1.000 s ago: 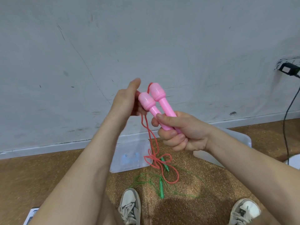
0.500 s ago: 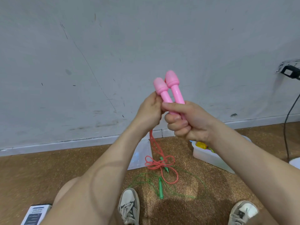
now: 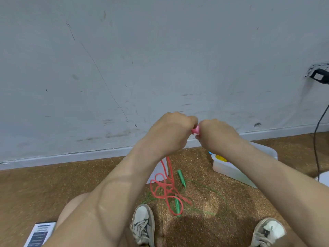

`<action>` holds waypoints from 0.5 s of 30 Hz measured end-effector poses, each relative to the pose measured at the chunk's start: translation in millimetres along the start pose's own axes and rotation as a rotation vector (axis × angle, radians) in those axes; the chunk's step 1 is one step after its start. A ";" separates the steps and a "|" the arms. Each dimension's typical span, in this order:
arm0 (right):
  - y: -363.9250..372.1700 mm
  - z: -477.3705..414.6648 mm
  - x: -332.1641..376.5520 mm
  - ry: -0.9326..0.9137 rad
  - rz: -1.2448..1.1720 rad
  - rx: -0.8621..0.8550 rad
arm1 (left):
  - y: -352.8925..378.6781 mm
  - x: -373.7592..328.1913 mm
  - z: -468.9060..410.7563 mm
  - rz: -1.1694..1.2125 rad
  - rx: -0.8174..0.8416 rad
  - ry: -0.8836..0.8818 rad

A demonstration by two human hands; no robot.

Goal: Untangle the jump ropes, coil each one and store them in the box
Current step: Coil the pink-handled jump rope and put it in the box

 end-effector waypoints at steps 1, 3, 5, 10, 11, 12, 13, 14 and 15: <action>1.0 2.5 1.7 -0.016 0.043 0.032 | -4.6 4.3 1.1 0.055 -0.010 -0.001; 0.2 9.7 7.7 -0.087 0.141 0.046 | -12.0 12.7 3.3 0.120 0.017 -0.012; -4.5 18.4 13.6 -0.193 0.234 0.019 | -17.9 20.5 7.1 0.212 0.097 -0.051; -25.3 35.5 14.6 -0.521 0.312 -0.032 | -21.9 32.9 13.5 0.750 0.364 -0.102; -26.4 36.8 14.5 -0.574 0.288 -0.052 | -20.6 34.9 15.0 0.870 0.410 -0.095; -25.9 37.3 15.2 -0.626 0.250 -0.083 | -18.9 36.7 16.4 0.975 0.461 -0.090; -23.8 37.6 16.5 -0.683 0.192 -0.111 | -15.8 39.4 17.4 1.082 0.524 -0.086; -21.5 38.2 17.8 -0.749 0.155 -0.142 | -12.5 40.5 18.5 1.196 0.595 -0.068; -20.0 38.8 18.9 -0.793 0.125 -0.184 | -8.7 40.1 19.2 1.316 0.650 -0.039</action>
Point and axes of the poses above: each hand's wrist, its own z-axis away from the middle knuckle, its own y-axis out of the palm, x = y × z, the point moved 2 cm from there along -z, towards the middle knuckle, and after that the axes turned 3 degrees about x, right-handed, at the moved point
